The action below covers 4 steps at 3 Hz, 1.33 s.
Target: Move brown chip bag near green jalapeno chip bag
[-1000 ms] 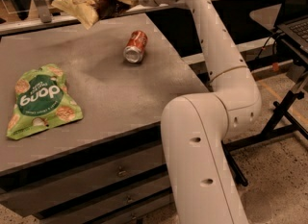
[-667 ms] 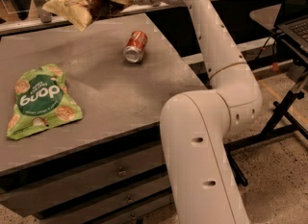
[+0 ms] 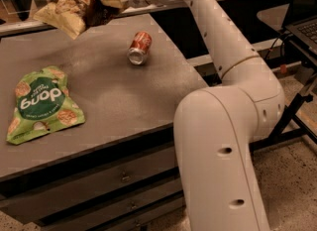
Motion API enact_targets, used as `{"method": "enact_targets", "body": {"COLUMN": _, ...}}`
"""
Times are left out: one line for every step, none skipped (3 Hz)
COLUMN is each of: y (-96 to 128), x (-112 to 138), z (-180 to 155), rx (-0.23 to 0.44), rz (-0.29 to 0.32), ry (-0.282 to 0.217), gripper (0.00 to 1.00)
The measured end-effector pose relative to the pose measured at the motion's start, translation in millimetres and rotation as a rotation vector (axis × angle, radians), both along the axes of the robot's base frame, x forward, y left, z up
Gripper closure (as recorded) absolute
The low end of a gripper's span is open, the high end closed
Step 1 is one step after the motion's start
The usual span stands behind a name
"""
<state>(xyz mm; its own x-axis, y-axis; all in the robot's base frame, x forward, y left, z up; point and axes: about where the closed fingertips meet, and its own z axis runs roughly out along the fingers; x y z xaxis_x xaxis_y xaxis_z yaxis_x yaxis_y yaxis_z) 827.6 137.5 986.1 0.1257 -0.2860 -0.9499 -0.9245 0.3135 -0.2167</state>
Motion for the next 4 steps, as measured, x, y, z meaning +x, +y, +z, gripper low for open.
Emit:
{"method": "enact_targets", "body": {"y": 4, "x": -15, "z": 18, "rx": 0.021, "rz": -0.051, "ry": -0.026, "gripper": 1.0}}
{"method": "enact_targets", "body": {"y": 12, "x": -36, "z": 20, "rx": 0.036, "rz": -0.088, "ry": -0.028, "gripper": 1.0}}
{"method": "enact_targets", "body": {"y": 27, "x": -61, "z": -5, "rx": 0.021, "rz": -0.076, "ry": 0.009, "gripper": 1.0}}
{"method": "enact_targets", "body": {"y": 36, "x": -78, "z": -24, "rx": 0.002, "rz": -0.063, "ry": 0.04, "gripper": 1.0}}
